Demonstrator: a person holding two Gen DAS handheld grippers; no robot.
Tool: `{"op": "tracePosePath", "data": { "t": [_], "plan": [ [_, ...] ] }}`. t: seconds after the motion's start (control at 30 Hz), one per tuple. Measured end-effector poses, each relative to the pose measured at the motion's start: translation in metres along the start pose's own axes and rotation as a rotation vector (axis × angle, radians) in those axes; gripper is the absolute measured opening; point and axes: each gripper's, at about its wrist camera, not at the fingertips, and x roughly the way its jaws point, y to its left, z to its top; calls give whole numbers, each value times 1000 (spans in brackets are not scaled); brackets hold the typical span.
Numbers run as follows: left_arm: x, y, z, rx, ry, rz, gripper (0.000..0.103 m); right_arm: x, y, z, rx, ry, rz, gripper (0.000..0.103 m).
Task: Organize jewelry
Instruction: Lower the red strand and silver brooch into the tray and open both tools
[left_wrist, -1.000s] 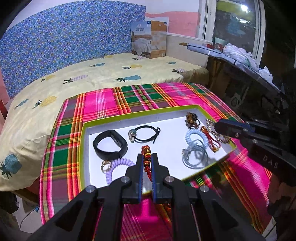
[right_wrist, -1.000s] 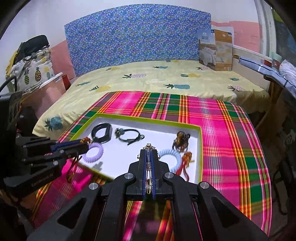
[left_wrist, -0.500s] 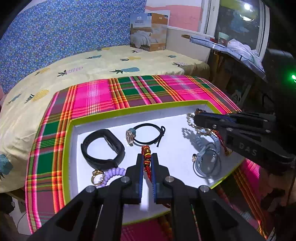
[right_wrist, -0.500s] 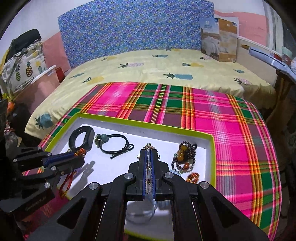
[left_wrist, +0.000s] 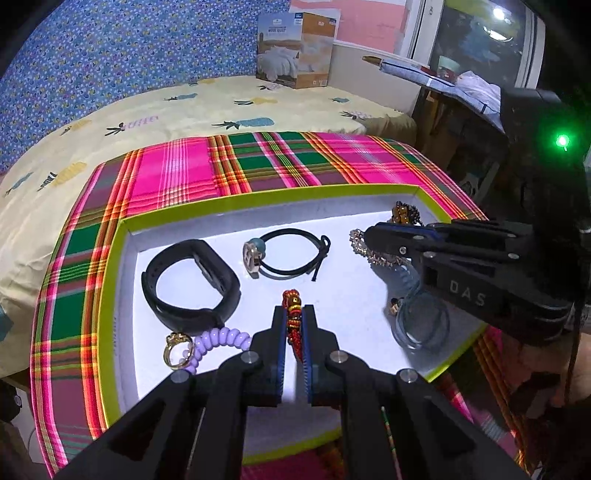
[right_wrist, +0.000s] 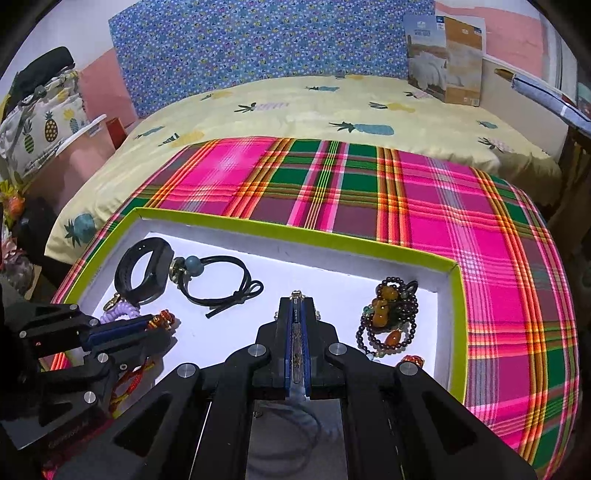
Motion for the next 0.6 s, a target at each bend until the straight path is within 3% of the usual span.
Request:
{"op": "tracePosePath", "data": {
  "t": [0.13, 0.2, 0.27, 0.33, 0.6],
  "plan": [
    [-1, 0, 0, -2, 5, -2, 9, -1, -2, 0, 10, 2, -5, 5],
    [-1, 0, 0, -3, 8, -4, 12, -4, -1, 0, 9, -7, -8, 12],
    [-3, -1, 0, -3, 5, -10, 25, -9, -1, 0, 13, -18, 1, 15],
    [-7, -1, 1, -10, -1, -15, 30, -13, 0, -1, 12, -29, -1, 15],
    [-31, -2, -6, -22, -21, 3, 30, -47, 6, -11, 30, -74, -5, 15]
  ]
}}
